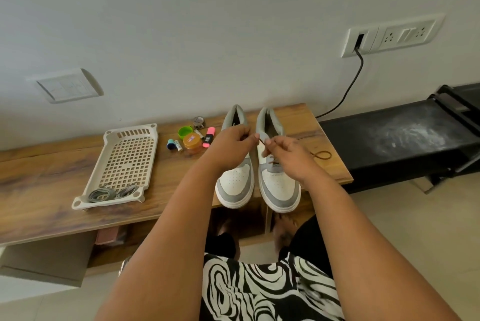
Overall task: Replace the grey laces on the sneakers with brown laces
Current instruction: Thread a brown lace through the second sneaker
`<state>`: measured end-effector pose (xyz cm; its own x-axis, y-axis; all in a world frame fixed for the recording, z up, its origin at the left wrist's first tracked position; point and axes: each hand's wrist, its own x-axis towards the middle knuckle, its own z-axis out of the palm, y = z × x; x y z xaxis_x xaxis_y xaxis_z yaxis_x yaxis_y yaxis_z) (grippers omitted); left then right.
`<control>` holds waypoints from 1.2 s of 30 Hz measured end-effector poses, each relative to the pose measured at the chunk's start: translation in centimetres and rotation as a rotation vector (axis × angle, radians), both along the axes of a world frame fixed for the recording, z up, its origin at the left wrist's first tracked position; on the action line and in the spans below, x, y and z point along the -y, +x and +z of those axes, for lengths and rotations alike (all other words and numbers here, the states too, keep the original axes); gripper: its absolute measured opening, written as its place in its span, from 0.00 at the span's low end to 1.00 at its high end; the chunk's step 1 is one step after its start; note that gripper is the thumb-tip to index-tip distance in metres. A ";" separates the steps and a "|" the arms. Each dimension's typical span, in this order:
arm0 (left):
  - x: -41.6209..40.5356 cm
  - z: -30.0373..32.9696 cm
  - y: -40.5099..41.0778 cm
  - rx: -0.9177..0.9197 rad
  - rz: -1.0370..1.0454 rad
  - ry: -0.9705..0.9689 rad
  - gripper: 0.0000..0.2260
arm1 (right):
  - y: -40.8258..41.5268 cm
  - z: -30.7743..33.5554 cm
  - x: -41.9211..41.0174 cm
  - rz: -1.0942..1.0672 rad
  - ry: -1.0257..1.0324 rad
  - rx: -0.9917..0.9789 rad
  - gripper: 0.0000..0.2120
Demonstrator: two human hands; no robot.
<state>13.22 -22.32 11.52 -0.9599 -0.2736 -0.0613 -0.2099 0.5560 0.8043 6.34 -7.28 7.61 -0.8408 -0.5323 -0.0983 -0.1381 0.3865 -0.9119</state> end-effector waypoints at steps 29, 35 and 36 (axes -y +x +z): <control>-2.4 -2.7 -1.2 -0.142 0.084 0.229 0.03 | -3.1 1.1 -1.9 0.016 0.170 -0.091 0.10; -2.4 -3.8 -1.4 -0.149 0.201 0.295 0.05 | -2.8 0.2 -0.9 0.167 0.006 0.109 0.07; -2.2 -3.9 -1.4 -0.142 0.211 0.320 0.06 | -2.9 0.1 -0.8 0.170 -0.028 0.140 0.07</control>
